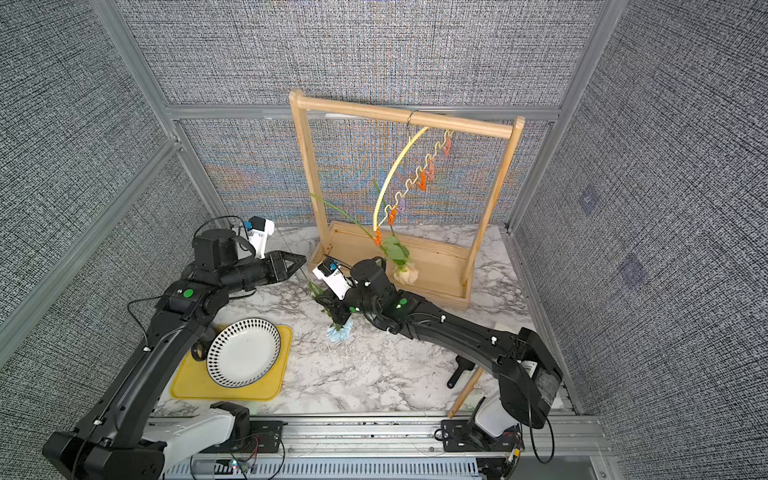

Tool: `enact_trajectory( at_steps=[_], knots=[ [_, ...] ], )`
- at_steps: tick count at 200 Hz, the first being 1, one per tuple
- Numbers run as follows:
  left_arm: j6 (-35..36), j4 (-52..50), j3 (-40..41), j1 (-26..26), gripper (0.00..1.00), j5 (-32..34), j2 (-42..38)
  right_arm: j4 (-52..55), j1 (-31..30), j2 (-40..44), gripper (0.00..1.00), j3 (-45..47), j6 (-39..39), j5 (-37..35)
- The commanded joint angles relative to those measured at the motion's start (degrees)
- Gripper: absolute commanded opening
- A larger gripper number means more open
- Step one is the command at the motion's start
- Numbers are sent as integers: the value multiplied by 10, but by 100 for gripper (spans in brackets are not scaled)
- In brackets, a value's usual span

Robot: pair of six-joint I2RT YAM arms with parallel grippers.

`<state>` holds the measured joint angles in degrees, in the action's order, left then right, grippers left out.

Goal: Dry the flowers on a clothes hanger
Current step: Pick up the flower at the center of the board.

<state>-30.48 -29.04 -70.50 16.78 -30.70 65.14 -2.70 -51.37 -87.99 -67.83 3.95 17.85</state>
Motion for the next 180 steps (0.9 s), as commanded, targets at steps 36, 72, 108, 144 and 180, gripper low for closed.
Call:
enact_trajectory(
  at_steps=[36,72,108,144,180],
  knots=[
    [-5,5,4,-1,25,-26,5,-6,0,9,0,9,1,-17],
    [-6,3,5,-1,25,-27,4,-8,1,10,0,12,4,-27],
    [-8,3,5,-1,23,-34,8,-6,0,9,0,11,8,-35],
    [-13,12,3,-1,2,-37,23,-6,1,7,0,11,5,-35],
    [1,13,-10,-1,2,-54,43,-5,0,8,18,9,10,-43]
  ],
)
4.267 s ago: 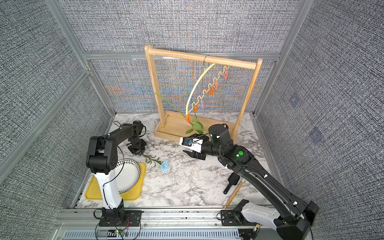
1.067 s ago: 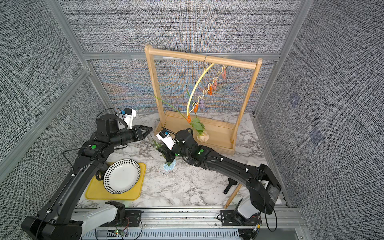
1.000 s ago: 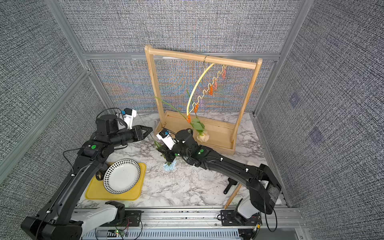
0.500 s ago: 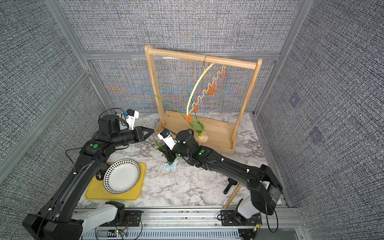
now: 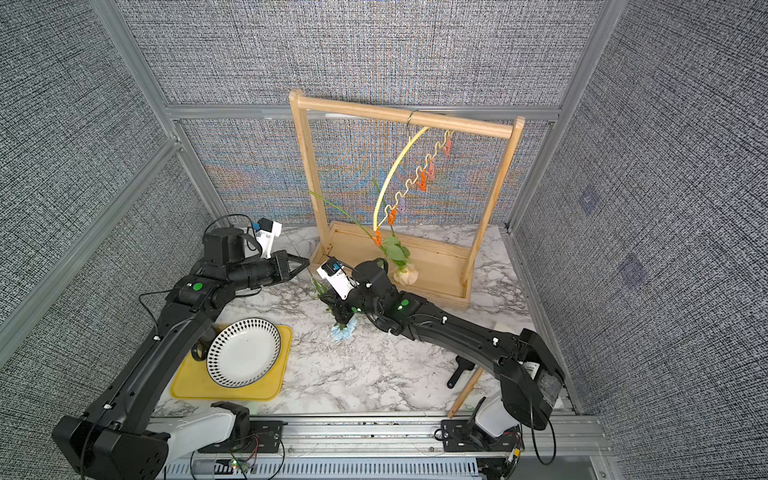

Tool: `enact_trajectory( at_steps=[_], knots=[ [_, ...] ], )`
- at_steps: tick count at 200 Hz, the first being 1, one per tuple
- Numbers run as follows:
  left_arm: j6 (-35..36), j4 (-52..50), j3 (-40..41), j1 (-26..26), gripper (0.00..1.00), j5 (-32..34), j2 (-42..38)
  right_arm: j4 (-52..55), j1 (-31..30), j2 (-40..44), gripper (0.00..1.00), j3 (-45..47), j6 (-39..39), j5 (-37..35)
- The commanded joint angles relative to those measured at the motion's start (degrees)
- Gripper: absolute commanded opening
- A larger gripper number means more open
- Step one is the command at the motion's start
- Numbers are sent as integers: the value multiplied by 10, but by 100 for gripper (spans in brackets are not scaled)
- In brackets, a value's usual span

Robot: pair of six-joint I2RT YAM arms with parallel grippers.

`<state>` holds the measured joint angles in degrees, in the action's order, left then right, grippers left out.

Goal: Dry the flowers on a clothes hanger
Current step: Pick up the flower at the center of the board.

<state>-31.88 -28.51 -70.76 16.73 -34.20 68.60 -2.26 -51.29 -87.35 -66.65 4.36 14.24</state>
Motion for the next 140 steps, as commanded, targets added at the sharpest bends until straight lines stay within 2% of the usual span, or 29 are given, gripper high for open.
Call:
enact_trajectory(
  at_steps=[1,20,46,115,140],
  knots=[
    [16,7,-8,0,2,-19,8,-9,0,2,19,-2,6,-8],
    [21,13,-2,0,2,-7,10,-8,0,12,31,4,4,-10],
    [21,44,19,0,2,29,8,0,1,38,39,18,-19,-14],
    [9,220,115,4,2,169,15,22,36,160,44,71,-100,-11],
    [88,265,111,7,2,190,39,12,70,219,49,100,-118,-47]
  ],
)
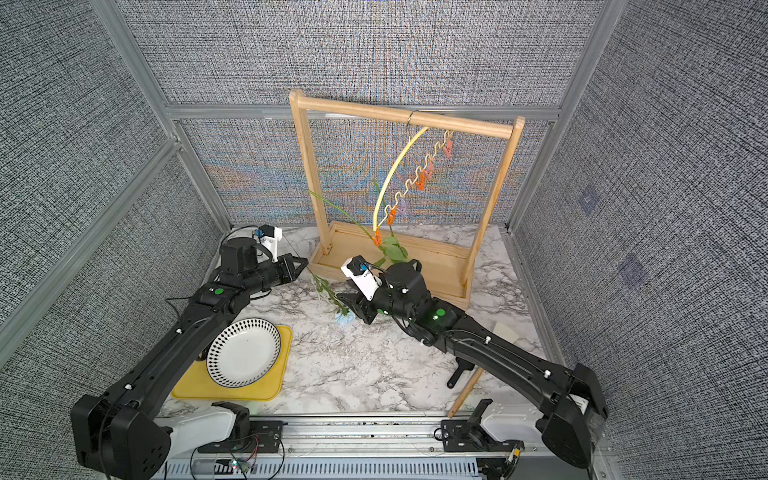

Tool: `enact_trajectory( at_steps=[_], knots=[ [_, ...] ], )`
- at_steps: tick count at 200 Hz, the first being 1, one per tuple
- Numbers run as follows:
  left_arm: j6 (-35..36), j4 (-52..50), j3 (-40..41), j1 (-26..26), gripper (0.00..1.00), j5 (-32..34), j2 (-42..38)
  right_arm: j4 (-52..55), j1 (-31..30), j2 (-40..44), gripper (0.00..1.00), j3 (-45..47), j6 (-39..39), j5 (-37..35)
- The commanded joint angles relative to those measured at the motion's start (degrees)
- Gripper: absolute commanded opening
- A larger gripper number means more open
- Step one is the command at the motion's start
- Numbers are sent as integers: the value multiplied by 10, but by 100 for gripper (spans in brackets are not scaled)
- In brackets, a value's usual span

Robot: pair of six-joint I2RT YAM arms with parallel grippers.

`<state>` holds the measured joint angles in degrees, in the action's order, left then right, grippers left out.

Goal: Dry the flowers on a clothes hanger
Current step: Pick up the flower at the center of the board, then open the clamp at the hanger.

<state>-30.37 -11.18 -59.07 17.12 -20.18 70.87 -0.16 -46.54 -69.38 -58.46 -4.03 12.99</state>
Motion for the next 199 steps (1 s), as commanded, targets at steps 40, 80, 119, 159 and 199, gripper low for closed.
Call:
enact_trajectory(
  at_steps=[40,80,119,159,199],
  knots=[
    [120,139,-49,4,2,40,79,-15,108,102,52,46,-59,-89],
    [120,177,-104,5,2,44,146,-26,224,120,60,45,-66,-74],
    [113,240,-137,13,2,43,201,-47,302,78,73,14,-77,-42],
    [79,284,-170,19,2,48,256,-107,348,23,75,-9,-135,56],
    [77,322,-189,40,2,61,292,-102,385,-41,75,-55,-204,146]
  ],
)
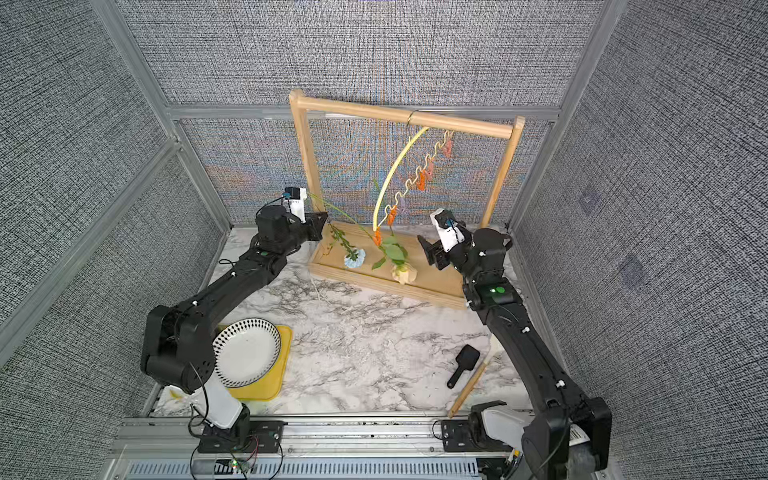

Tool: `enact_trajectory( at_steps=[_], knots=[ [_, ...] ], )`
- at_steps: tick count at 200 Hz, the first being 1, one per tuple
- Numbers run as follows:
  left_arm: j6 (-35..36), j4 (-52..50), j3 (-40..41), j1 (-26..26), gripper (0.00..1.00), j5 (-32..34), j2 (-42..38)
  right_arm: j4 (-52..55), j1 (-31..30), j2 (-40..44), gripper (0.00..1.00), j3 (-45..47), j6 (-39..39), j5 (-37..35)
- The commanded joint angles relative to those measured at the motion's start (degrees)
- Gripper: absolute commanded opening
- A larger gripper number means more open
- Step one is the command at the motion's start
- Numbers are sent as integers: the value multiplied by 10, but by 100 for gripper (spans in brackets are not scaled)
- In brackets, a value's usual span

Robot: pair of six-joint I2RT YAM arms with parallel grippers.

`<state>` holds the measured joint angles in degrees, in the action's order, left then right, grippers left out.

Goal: Dry the flowers on a clothes hanger
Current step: Open the clamp at the hanger.

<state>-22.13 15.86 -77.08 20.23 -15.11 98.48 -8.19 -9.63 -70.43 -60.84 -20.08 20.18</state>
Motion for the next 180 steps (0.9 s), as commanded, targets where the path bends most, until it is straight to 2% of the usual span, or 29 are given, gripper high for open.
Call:
enact_trajectory(
  at_steps=[1,52,123,180],
  knots=[
    [-5,53,-9,9,2,11,16,-20,18,-32,75,-33,-45,76],
    [-34,129,-28,21,2,32,70,-7,26,-116,74,-106,-88,117],
    [-49,128,-127,37,2,33,150,14,27,-202,70,-187,-114,129],
    [-52,127,-182,50,2,24,208,25,26,-248,67,-224,-115,171]
  ],
)
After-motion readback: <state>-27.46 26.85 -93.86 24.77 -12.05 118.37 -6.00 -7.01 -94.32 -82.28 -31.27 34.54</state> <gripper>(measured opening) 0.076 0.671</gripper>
